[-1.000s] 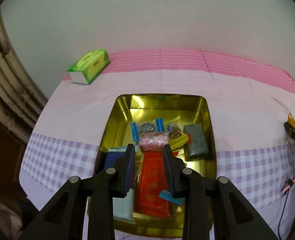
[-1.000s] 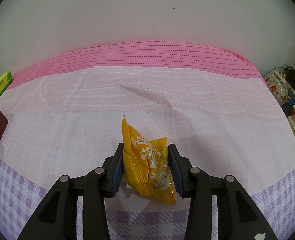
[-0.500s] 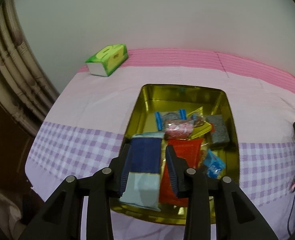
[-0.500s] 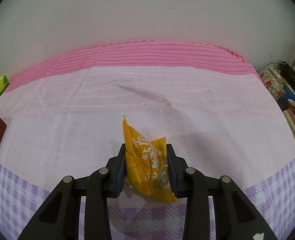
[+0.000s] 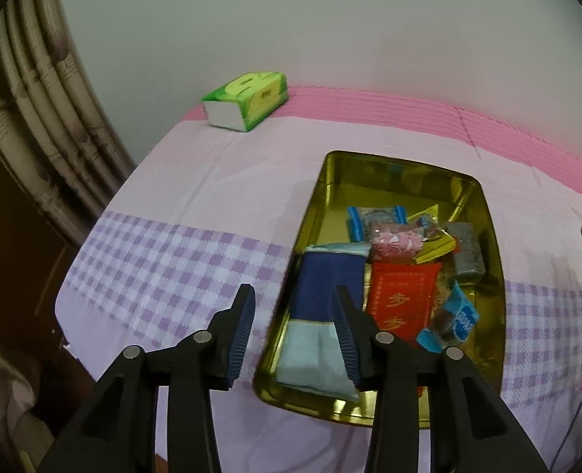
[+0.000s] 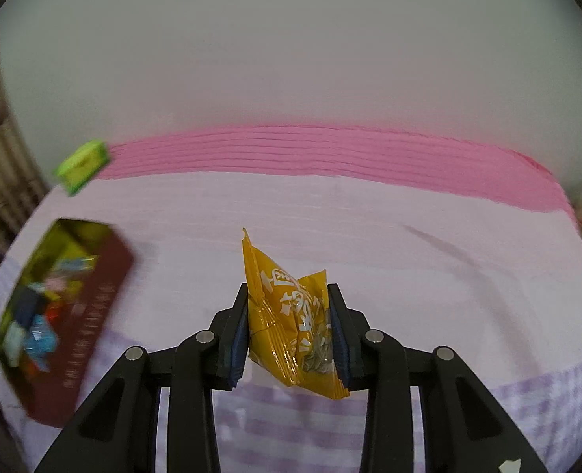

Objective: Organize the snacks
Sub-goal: 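Carry the orange-yellow bag into the tin and open the right tool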

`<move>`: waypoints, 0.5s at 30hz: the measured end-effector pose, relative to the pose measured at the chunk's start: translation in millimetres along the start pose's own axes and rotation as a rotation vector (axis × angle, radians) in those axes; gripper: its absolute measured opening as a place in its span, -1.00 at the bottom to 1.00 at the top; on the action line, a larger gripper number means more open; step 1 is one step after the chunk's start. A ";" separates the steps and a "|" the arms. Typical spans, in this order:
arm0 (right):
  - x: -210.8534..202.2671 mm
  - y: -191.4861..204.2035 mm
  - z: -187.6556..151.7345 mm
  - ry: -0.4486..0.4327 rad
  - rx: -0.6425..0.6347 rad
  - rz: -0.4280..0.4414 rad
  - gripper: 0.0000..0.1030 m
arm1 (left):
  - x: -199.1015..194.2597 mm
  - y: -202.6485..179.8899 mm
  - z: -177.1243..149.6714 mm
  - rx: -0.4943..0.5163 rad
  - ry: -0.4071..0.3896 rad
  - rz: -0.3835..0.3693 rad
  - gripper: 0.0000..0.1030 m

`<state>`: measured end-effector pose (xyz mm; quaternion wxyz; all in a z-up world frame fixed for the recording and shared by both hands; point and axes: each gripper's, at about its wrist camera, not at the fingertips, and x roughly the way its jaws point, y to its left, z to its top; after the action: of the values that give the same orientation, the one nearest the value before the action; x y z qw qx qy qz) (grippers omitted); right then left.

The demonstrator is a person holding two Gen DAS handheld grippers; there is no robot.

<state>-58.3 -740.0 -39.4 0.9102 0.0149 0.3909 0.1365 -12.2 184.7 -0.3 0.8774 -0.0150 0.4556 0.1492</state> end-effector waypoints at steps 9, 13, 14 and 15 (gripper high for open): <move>8.3 113.2 13.1 0.020 -0.160 0.181 -0.37 | -5.3 19.1 -7.6 -0.015 -0.006 0.035 -0.02; 14.4 148.1 12.3 0.034 -0.204 0.217 -0.36 | -5.5 30.8 -10.8 -0.039 0.002 0.059 0.08; 16.7 155.2 12.3 0.041 -0.211 0.227 -0.36 | -5.4 34.5 -11.7 -0.050 0.006 0.059 0.08; 24.2 165.9 15.6 0.047 -0.217 0.231 -0.36 | -5.0 37.5 -12.1 -0.059 0.011 0.057 0.08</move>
<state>-70.5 -572.8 -23.5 0.8753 -0.0420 0.3905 0.2821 -34.9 217.2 0.8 0.8695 -0.0288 0.4560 0.1876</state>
